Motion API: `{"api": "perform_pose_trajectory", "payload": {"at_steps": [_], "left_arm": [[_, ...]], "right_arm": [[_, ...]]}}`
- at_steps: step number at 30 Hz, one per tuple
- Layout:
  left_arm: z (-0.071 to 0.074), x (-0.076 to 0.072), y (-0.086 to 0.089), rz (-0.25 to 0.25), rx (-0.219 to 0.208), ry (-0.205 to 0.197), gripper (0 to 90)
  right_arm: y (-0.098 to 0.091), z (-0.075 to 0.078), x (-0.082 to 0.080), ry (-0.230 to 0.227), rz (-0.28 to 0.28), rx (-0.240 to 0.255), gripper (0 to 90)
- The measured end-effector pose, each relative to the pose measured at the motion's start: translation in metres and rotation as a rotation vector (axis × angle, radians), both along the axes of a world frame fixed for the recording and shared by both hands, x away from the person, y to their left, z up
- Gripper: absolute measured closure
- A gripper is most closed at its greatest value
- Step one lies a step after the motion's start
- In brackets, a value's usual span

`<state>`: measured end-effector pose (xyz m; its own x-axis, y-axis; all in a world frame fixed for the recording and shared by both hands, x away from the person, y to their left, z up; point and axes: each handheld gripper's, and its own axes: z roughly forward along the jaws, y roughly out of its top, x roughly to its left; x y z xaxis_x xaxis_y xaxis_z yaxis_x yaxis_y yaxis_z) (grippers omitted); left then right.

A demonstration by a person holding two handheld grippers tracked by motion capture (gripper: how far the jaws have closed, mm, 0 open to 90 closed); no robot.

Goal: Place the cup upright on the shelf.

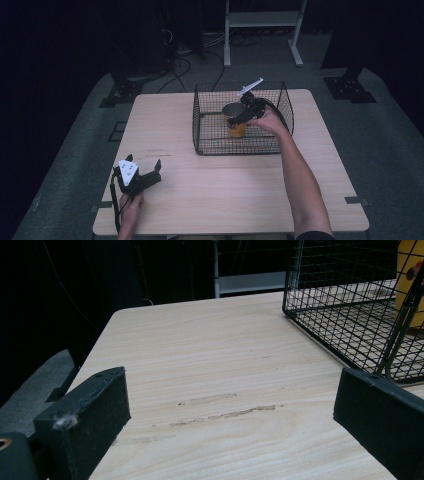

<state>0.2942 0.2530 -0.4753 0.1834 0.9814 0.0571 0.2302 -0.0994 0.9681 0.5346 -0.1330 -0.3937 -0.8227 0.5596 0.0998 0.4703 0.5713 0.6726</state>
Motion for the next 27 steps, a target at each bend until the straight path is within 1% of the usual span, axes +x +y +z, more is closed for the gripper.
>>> {"api": "perform_pose_trajectory", "payload": {"at_steps": [5,8,11,14,16,19,27], "left_arm": [[0.0000,0.0000,-0.0001,-0.002,0.002,-0.001,0.8],[0.0000,0.0000,0.0000,0.000,0.001,0.000,0.8],[0.0000,0.0000,-0.0002,-0.001,0.004,0.000,0.8],[0.0000,-0.0001,-0.0003,-0.001,0.005,-0.001,0.8],[0.0000,-0.0001,-0.0003,-0.001,0.004,-0.001,0.8],[0.0000,0.0000,-0.0003,0.000,0.004,-0.001,0.8],[0.0000,0.0000,-0.0002,-0.001,0.005,0.000,0.8]], "right_arm": [[0.0010,-0.0008,-0.0001,-0.003,0.001,0.004,10.0],[0.0006,0.0003,-0.0005,-0.010,0.001,0.004,8.0],[-0.0003,0.0012,-0.0011,-0.003,0.003,-0.007,7.7],[-0.0012,0.0013,-0.0016,0.000,0.004,0.008,6.9],[-0.0009,0.0012,-0.0020,-0.005,0.000,0.009,4.2],[-0.0004,0.0021,-0.0028,-0.011,-0.002,0.003,3.0],[-0.0021,0.0073,-0.0048,-0.019,-0.004,0.022,1.8]]}}
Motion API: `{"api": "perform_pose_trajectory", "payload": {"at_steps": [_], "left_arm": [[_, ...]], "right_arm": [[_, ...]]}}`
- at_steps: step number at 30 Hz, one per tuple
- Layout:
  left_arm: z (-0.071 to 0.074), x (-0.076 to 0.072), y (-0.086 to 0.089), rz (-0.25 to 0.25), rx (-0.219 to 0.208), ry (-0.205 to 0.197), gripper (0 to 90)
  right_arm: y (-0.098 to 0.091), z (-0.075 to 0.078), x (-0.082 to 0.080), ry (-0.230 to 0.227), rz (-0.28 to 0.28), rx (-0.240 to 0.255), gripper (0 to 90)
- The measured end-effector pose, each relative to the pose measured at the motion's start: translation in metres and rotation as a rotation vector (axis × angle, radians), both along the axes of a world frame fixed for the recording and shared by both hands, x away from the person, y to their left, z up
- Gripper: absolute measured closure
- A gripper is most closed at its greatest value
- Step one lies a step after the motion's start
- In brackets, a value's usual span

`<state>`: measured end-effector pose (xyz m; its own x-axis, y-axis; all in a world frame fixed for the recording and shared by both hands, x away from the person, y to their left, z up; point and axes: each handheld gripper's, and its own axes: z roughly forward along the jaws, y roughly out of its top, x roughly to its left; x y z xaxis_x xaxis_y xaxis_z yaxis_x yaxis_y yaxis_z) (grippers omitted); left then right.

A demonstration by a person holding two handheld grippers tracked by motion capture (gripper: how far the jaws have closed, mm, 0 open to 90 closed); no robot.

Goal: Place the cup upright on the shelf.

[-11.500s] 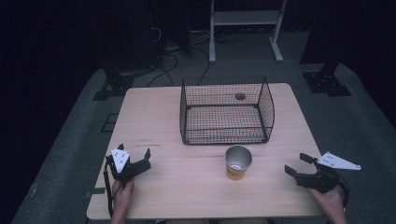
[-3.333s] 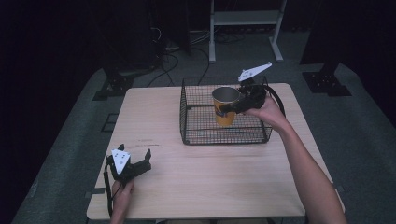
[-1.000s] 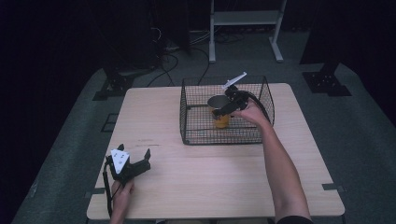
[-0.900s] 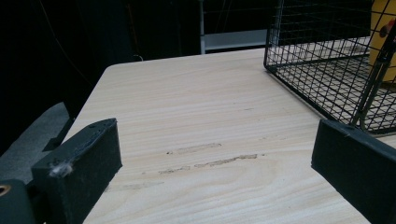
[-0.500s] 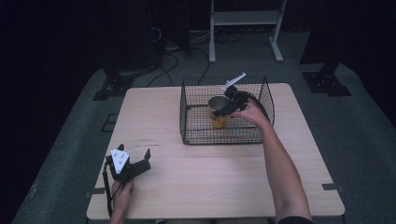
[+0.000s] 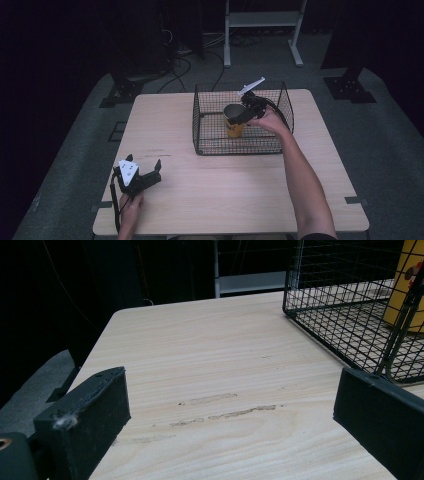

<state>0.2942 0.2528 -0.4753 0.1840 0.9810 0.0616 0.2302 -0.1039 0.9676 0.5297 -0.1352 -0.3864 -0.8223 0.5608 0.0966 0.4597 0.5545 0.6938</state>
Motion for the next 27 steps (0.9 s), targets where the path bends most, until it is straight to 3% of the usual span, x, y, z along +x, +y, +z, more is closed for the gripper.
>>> {"api": "perform_pose_trajectory", "payload": {"at_steps": [22,27], "left_arm": [[0.000,0.001,0.000,0.004,0.002,0.002,0.8],[0.000,0.001,-0.001,0.004,0.003,0.002,0.8]], "right_arm": [[-0.012,0.026,-0.006,-0.055,-0.041,0.089,1.8],[-0.021,0.037,-0.011,-0.055,-0.041,0.147,1.8]]}}
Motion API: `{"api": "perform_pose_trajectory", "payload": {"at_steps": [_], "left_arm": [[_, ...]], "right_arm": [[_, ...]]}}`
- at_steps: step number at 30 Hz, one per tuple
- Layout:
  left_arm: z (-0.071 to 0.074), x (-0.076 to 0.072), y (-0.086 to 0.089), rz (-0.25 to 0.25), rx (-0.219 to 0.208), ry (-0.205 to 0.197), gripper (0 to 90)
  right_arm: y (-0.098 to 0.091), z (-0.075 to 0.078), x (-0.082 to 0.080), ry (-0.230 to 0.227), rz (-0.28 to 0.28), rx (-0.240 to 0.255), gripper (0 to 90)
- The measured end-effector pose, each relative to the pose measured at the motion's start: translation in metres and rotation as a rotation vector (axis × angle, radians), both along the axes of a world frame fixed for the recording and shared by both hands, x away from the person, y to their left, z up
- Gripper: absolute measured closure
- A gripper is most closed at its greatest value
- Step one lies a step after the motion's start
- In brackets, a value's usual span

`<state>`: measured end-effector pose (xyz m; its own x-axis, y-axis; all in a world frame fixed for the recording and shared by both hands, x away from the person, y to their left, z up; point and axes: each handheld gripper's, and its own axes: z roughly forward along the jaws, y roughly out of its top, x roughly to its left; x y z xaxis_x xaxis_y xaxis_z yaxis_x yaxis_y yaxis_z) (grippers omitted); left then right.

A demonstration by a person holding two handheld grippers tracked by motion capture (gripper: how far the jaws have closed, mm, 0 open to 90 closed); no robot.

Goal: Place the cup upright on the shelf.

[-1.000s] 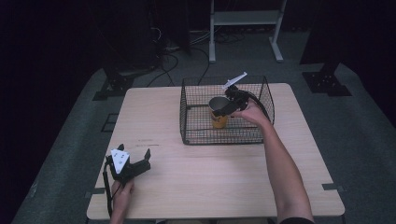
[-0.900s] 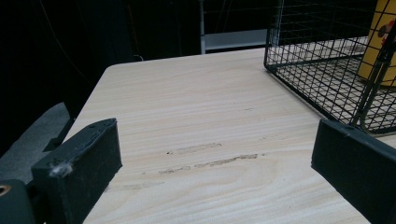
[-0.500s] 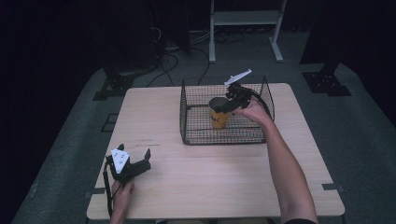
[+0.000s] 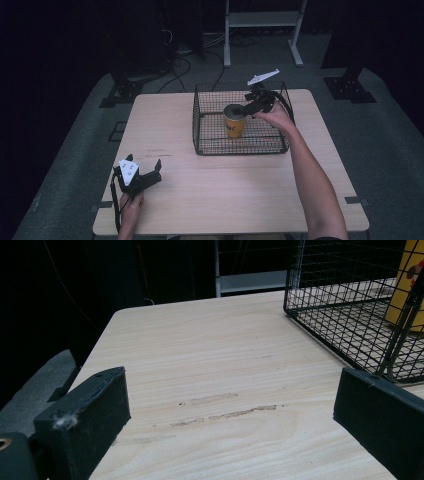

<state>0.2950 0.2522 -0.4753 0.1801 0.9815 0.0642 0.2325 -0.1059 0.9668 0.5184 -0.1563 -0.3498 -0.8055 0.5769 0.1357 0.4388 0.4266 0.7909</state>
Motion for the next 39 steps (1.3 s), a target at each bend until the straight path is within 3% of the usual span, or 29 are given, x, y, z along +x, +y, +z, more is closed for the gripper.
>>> {"api": "perform_pose_trajectory", "payload": {"at_steps": [5,14,22,27,39], "left_arm": [[0.000,0.000,0.000,0.002,0.002,0.000,0.8],[0.000,-0.001,0.000,-0.005,0.002,-0.001,0.8],[0.000,-0.001,-0.001,-0.008,0.005,-0.005,0.8],[0.000,-0.001,-0.001,-0.007,0.005,-0.004,0.8],[0.000,-0.001,-0.001,-0.008,0.006,-0.004,0.8]], "right_arm": [[-0.008,0.009,-0.008,-0.020,0.000,0.026,1.8],[-0.009,0.018,-0.021,-0.011,0.020,0.047,1.8],[-0.009,0.021,-0.034,-0.002,0.041,0.085,1.8],[-0.009,0.020,-0.042,0.003,0.063,0.084,1.7],[-0.028,0.028,-0.063,-0.011,0.084,0.117,1.8]]}}
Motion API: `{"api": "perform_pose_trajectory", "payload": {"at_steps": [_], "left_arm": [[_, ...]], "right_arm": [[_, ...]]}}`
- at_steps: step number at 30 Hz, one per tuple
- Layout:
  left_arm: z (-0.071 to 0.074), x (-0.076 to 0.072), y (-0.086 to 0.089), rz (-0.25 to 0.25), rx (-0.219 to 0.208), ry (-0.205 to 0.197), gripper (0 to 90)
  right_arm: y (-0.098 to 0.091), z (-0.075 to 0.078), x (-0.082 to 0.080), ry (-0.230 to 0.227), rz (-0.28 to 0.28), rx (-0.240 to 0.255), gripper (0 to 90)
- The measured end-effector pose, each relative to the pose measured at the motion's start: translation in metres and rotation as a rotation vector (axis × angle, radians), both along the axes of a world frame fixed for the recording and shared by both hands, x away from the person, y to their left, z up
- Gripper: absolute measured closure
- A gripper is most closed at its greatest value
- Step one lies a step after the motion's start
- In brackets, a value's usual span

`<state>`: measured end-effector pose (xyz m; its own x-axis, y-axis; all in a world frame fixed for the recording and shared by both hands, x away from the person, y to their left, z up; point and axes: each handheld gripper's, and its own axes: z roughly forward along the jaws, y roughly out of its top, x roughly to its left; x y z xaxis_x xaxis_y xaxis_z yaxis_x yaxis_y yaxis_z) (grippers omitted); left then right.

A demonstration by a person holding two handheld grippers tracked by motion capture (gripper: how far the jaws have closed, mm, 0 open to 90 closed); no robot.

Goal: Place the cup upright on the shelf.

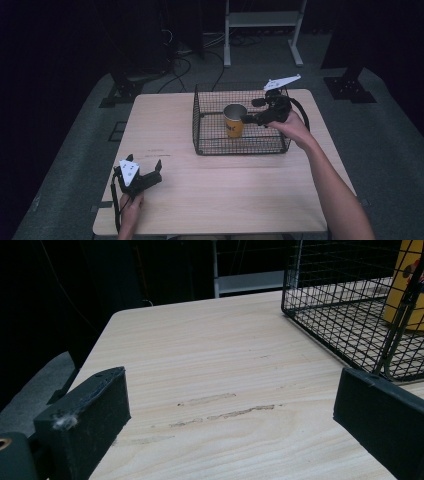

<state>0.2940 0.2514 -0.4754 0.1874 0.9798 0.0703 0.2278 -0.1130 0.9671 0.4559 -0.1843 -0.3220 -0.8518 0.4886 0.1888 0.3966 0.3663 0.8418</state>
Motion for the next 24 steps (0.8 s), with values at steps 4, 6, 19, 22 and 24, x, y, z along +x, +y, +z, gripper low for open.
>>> {"api": "perform_pose_trajectory", "payload": {"at_steps": [4,6,19,22,24], "left_arm": [[0.000,0.000,0.000,0.001,0.001,0.000,0.8],[0.000,0.000,0.000,0.001,0.001,0.000,0.8],[0.000,0.000,0.000,0.001,0.001,0.001,0.8],[0.000,0.000,0.000,0.001,0.000,0.001,0.8],[0.000,0.000,0.000,0.002,-0.001,0.001,0.8]], "right_arm": [[-0.007,-0.001,-0.007,-0.005,0.002,0.001,1.7],[-0.010,-0.002,-0.010,-0.001,0.002,0.004,1.7],[-0.031,-0.011,-0.029,0.001,0.002,0.015,1.8],[-0.033,-0.014,-0.033,0.003,0.006,0.010,1.7],[-0.034,-0.016,-0.036,0.004,0.007,0.007,1.7]]}}
